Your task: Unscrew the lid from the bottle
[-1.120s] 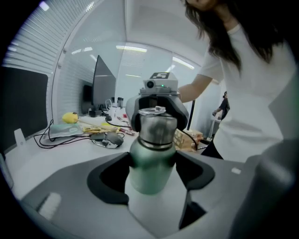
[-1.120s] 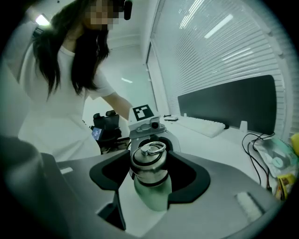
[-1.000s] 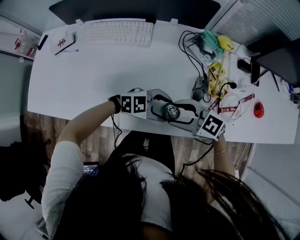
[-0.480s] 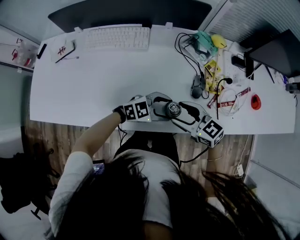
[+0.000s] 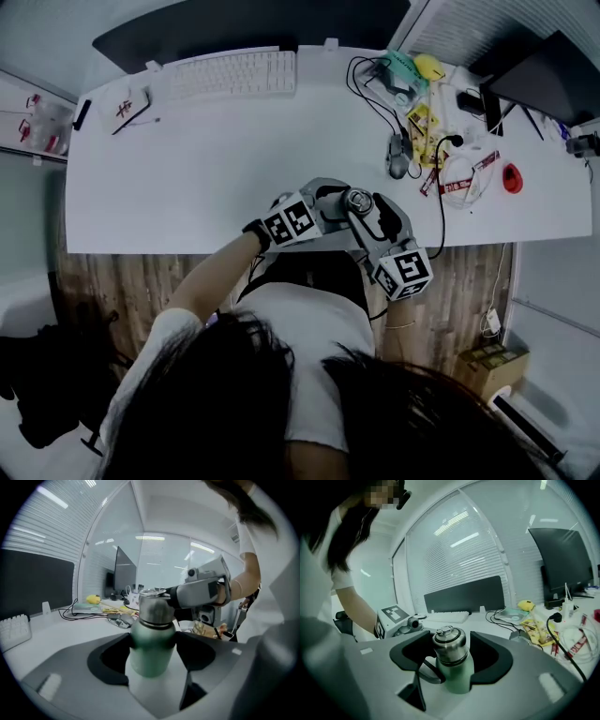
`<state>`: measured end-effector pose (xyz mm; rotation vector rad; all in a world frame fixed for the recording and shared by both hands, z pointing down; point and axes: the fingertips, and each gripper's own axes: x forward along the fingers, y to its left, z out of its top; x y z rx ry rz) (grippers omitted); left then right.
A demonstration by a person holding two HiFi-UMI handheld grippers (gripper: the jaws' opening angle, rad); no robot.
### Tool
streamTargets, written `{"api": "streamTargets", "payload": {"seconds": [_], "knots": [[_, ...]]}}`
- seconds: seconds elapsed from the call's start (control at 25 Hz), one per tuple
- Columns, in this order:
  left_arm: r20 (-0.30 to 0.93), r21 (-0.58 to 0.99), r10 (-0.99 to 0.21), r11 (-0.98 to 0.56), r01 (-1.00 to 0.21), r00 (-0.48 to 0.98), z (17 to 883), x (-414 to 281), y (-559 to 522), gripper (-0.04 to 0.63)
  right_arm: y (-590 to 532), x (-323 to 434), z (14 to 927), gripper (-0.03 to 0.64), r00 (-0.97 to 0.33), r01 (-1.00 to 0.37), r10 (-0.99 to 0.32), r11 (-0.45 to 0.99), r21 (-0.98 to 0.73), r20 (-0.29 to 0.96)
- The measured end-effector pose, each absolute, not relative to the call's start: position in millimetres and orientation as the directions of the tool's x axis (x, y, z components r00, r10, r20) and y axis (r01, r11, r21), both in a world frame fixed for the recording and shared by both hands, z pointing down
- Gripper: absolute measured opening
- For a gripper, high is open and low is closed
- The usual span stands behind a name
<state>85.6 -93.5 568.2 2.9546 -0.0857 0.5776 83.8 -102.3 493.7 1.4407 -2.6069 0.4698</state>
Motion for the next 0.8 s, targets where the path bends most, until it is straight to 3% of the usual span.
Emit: {"api": "streamTargets", "payload": {"seconds": [0.36, 0.56, 0.8], "knots": [[0.36, 0.135, -0.133, -0.972, -0.193, 0.923, 568.0, 86.8, -92.7, 0.365, -103.2, 81.2, 498.2, 0.239, -0.427, -0.904, -0.859, 0.401, -0.146, 0.282], [0.365, 0.142, -0.081, -0.98, -0.141, 0.927, 568.8, 85.4, -92.5, 0.365, -102.9, 78.9, 499.1, 0.238, -0.567, -0.823, -0.77, 0.539, -0.177, 0.293], [0.385, 0.143, 0.019, -0.989, -0.039, 0.923, 569.9, 84.9, -89.5, 0.365, -98.5, 73.9, 501.1, 0.238, -0.762, -0.629, -0.553, 0.757, -0.178, 0.338]]}}
